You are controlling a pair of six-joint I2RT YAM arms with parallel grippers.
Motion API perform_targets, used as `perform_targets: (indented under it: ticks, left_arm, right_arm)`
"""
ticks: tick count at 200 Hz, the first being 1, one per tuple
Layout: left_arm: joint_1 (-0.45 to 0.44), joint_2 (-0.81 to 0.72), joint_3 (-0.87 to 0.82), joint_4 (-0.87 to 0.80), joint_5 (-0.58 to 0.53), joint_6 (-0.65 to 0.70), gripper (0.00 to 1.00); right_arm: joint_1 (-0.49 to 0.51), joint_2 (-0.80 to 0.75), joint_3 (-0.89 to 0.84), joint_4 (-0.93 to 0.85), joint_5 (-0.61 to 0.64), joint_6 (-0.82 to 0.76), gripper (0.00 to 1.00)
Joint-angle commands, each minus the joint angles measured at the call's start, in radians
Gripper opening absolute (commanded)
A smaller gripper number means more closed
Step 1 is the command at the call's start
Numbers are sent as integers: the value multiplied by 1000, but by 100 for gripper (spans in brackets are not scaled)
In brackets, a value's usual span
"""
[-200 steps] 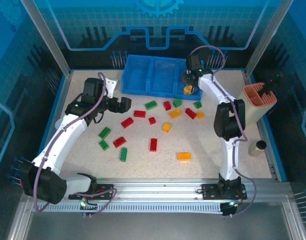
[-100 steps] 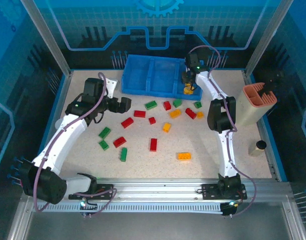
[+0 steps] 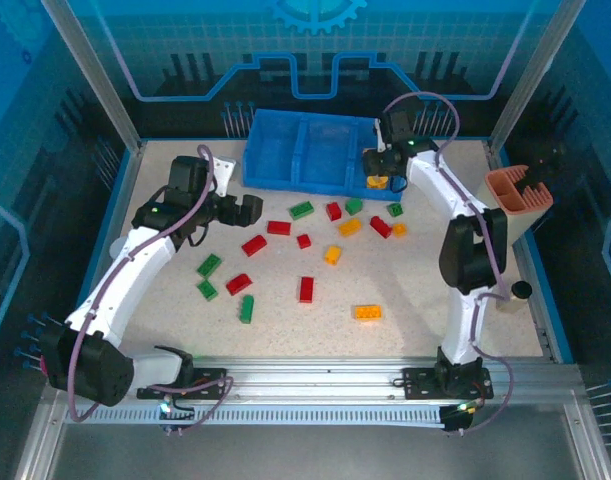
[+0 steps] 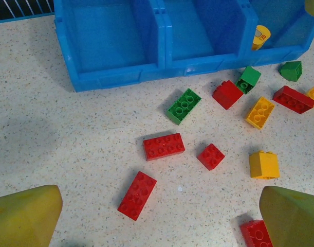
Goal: Sort the legos into containers by color
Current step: Place the lego in the container, then pick up the lego from the center of the table.
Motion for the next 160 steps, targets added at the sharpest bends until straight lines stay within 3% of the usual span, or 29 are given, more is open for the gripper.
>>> perform_targets:
  ticks: [1, 25, 72, 160]
  left_arm:
    - [-5, -9, 8, -10, 7, 10, 99]
    - [-5, -5, 6, -8, 11, 9, 99]
    - [-6, 7, 12, -19, 19, 0, 99]
    - [-5, -6, 3, -15, 24, 6, 100]
  right_arm:
    - [24, -66, -127, -23, -50, 196, 61]
    - [66, -126, -269, 54, -91, 396, 62]
    - [131, -80, -263, 33, -98, 662, 64]
    - [152, 23, -215, -30, -126, 827, 68]
